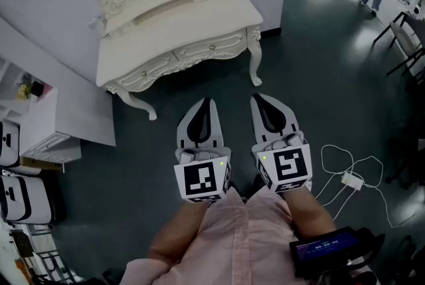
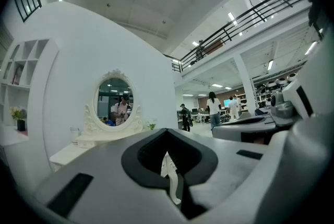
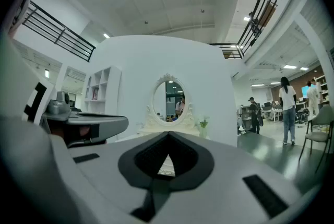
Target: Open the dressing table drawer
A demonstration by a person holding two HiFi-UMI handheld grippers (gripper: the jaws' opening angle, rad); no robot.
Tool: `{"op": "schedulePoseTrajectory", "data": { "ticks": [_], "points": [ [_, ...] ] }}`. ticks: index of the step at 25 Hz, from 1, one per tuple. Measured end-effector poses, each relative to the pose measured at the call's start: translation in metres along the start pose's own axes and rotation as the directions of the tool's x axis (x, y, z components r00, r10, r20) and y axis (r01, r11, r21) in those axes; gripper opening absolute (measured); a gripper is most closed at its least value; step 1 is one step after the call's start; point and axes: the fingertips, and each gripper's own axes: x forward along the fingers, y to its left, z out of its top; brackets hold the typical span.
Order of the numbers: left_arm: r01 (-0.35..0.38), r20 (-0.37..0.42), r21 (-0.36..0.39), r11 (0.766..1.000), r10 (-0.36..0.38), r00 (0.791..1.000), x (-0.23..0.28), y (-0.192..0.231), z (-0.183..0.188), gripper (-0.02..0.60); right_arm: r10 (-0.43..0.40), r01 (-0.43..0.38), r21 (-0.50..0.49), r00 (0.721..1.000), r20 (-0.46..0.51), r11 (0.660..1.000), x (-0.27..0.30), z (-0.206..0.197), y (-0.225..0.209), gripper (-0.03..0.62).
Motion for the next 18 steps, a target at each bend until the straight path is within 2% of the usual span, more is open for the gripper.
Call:
{"op": "schedulePoseTrajectory", "data": {
  "ticks": [8,13,18],
  "points": [
    [-0.007,0.005,0.008,1.0,0.007,1.0,-0.007,-0.013,-0.008,0.008,0.039,-0.039,0.014,0.999,0.028,0.999,-0.012,-0.007,0.0,0.018],
    [-0.035,-0.018,0.017,0.999,0.036,0.999,0.025,-0.032,-0.005,0.008,0.061,-0.061,0.026,0.998,0.005,0.998,0.003,-0.006,-0.038,0.018],
    [-0.067,-0.045,0.021,0.998,0.068,0.997,0.039,-0.034,-0.015,0.008,0.07,-0.069,0.053,0.997,-0.025,0.996,0.015,-0.021,-0.057,0.018]
  ]
}}
